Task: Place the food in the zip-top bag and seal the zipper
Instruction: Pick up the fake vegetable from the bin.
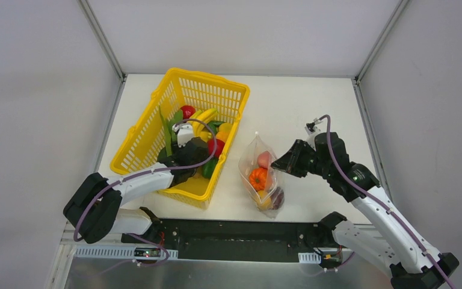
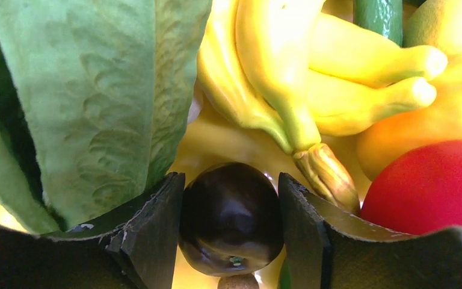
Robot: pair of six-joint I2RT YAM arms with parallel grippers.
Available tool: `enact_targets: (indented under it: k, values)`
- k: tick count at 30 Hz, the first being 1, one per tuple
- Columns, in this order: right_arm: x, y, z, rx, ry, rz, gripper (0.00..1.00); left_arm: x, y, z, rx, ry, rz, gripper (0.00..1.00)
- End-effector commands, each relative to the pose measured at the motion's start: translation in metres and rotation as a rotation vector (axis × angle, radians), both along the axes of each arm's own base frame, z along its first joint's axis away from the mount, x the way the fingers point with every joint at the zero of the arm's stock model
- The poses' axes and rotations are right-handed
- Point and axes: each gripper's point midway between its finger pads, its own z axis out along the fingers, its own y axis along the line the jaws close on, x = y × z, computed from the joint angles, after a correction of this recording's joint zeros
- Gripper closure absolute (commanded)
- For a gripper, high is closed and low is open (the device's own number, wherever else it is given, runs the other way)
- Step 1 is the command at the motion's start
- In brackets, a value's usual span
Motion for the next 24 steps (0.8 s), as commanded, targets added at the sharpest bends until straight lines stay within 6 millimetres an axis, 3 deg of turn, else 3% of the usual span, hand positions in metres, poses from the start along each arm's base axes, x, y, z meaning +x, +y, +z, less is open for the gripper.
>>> enact_targets:
  k: [1,9,17,24]
  values:
    - [0.001,0.004,0.007,0.018,-0.031,0.020,0.86,-0.019,0.008,-0.003,-0.003,0.058,-0.030,0.63]
    - [0.001,0.005,0.008,0.026,-0.030,0.026,0.87,-0.046,-0.029,0.041,-0.133,0.114,-0.308,0.67]
    - [0.001,0.006,0.012,0.039,-0.035,0.027,0.87,-0.058,-0.021,0.088,-0.119,0.073,-0.367,0.68]
    - [0.000,0.005,0.014,0.048,-0.039,0.020,0.88,-0.066,-0.019,0.142,-0.169,-0.027,-0.408,0.68]
